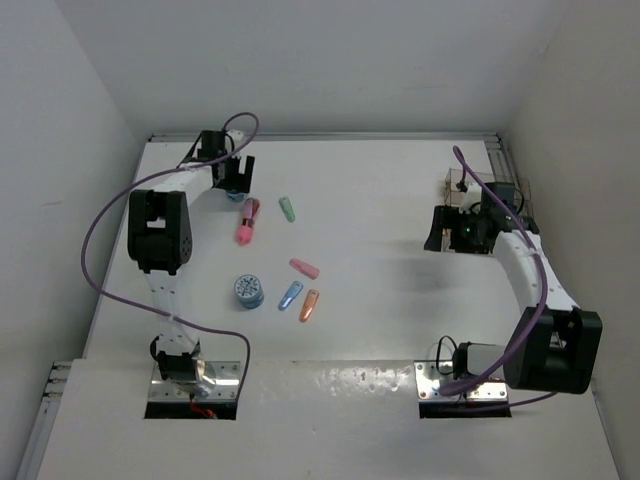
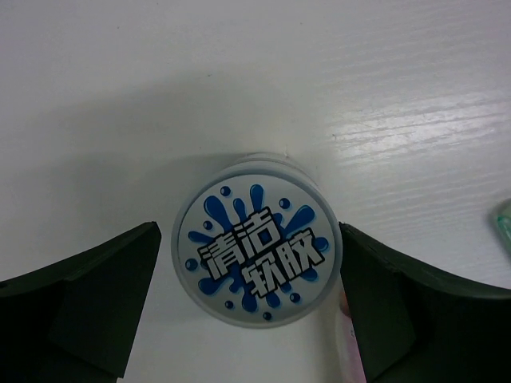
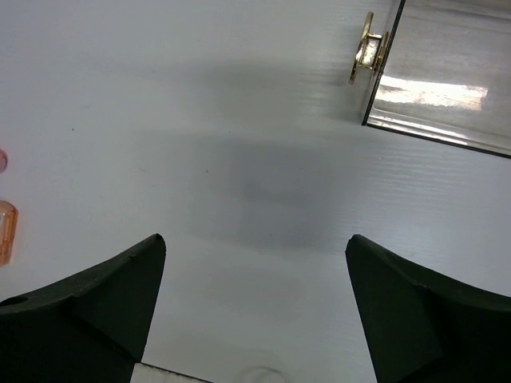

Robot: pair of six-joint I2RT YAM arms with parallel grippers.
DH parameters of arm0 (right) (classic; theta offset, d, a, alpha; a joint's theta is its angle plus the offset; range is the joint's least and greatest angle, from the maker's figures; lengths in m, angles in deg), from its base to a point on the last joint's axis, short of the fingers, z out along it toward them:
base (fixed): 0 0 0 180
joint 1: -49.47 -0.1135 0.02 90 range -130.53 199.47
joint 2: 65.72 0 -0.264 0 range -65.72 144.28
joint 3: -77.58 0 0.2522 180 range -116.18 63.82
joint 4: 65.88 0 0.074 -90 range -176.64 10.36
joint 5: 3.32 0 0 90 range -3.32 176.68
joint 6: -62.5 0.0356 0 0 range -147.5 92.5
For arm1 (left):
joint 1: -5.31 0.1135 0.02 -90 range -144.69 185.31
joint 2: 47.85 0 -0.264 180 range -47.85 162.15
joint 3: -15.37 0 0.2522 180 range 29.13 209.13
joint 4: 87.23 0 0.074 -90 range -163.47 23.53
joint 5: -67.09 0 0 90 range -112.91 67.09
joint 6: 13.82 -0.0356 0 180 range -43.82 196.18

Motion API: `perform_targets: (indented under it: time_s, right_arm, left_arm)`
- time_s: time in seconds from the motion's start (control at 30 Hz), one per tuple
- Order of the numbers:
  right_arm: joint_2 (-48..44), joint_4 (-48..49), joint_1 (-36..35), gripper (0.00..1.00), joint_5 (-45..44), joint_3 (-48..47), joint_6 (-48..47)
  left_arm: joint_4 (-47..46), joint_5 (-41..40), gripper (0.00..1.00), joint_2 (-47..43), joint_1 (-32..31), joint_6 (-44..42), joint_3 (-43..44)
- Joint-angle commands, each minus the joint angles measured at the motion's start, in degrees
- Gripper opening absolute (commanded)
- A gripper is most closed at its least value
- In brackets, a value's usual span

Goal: Sort the stationery into containers
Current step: Pick up the stationery from the center of the board.

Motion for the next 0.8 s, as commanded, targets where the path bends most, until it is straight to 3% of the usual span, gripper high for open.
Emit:
perform_targets:
  time_s: [0.0,0.13,0.23,0.3,0.4,0.53,0.77]
  right_arm:
    - [0.81,0.05,0.38,0.92,1.02,-2.67,0.55]
    - [1.08,0.05,0.55,0.91,1.19,-2.67,0.47]
    - [0.91,0.40,0.55,0.91,1.54,-2.32,0.20]
    - [0.64,0.58,0.55,0.90,1.98,-2.32,-0.15]
    - [0.38,0.75,0.55,0.90,2.77,-2.50,-1.46]
    - [-0.76,0.58,0.73,0.90,3.39,-3.02,-3.84]
    - [-4.63,3.56,3.36,0.88,6.71,-1.10,-6.29]
  left_arm:
    - [-2.90,-0.73,0.97,1.13,-0.20,0.39,3.09]
    - [-2.91,1.46,0.78,1.22,-0.20,-0.75,3.70]
    - [-0.98,3.05,0.50,0.08,-0.29,-1.72,4.49]
    - [-1.07,6.02,0.43,-2.46,-0.29,-2.24,4.58]
    - [0.16,10.85,0.42,-6.33,-2.13,-3.20,7.20]
    - [7.97,18.16,0.39,-8.44,-10.11,-8.73,11.96]
    - [6.50,22.82,0.37,-11.79,-27.15,-10.25,3.46]
